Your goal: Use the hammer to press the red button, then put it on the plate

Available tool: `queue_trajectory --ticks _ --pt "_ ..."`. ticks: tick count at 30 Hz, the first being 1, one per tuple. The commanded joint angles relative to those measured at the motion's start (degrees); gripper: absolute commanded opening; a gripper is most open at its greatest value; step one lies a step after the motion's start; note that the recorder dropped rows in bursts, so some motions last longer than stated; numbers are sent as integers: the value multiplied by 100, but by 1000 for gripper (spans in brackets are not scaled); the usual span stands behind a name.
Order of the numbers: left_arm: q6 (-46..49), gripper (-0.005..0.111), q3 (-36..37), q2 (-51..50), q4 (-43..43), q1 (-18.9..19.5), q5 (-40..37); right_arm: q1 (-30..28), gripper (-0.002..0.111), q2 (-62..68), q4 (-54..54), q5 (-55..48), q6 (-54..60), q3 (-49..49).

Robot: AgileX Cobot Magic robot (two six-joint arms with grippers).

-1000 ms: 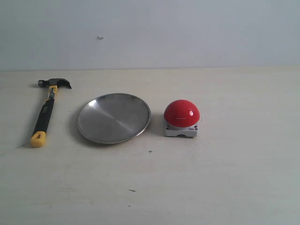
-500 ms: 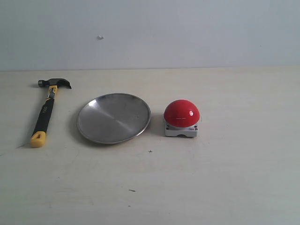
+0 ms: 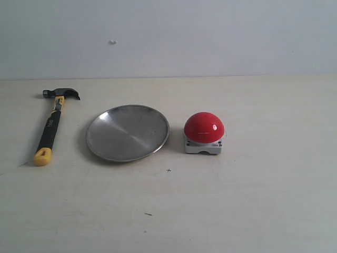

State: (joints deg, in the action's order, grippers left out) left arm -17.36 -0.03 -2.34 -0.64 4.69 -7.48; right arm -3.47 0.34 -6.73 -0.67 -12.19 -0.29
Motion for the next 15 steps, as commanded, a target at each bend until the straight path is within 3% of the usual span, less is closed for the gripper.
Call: queue_trajectory --ticks 1,5,11,15 --pt "88 0 3 28 6 -3 150 -31 0 -34 -34 67 9 29" --pt "5 0 3 28 6 -14 220 -31 0 -34 -34 67 9 29" --pt "-1174 0 3 28 -9 -14 1517 -31 0 -34 -34 67 9 29" --pt "-1300 0 3 -57 -9 -14 2542 -31 0 -34 -34 67 9 29"
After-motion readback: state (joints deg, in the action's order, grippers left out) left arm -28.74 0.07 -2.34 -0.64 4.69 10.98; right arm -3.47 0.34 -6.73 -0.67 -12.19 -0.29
